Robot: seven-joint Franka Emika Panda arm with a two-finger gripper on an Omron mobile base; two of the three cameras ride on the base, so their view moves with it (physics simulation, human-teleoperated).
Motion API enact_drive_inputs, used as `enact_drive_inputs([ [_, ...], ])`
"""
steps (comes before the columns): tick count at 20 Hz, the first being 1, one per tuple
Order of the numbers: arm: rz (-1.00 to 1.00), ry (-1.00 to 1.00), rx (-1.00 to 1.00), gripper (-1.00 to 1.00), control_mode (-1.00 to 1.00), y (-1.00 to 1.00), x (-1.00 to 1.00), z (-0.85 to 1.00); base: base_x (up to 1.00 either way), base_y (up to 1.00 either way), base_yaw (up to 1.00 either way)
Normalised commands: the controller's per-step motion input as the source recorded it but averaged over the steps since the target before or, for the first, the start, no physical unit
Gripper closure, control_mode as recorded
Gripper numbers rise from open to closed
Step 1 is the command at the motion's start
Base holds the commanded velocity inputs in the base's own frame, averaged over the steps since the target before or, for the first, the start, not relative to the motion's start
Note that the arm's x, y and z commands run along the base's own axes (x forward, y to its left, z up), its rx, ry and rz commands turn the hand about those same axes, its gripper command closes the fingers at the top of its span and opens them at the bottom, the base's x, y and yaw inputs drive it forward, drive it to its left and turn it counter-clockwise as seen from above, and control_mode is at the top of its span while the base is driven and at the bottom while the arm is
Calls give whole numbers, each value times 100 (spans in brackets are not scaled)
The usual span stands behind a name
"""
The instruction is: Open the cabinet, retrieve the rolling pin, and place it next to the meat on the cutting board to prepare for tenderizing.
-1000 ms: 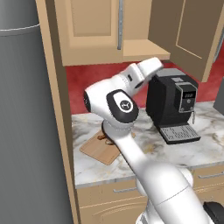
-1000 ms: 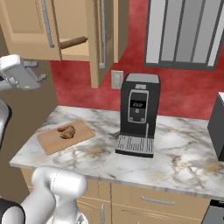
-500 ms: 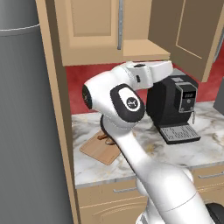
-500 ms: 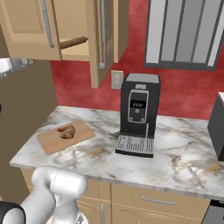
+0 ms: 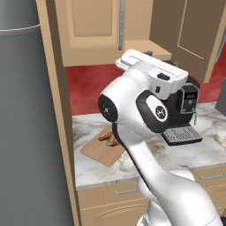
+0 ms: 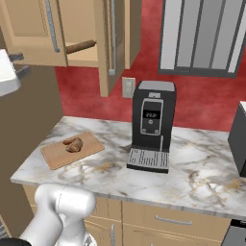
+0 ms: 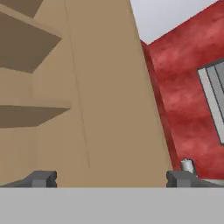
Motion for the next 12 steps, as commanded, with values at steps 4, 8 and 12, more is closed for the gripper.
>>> enact_drive_inputs([
  [4,36,-25,25,-100,-100,-3,12,3,0,0,0],
  [8,35,-10,20,-100,-100,0,51,0,0,0,0],
  [12,33,-3,15,-100,-100,0,56,1,0,0,0],
])
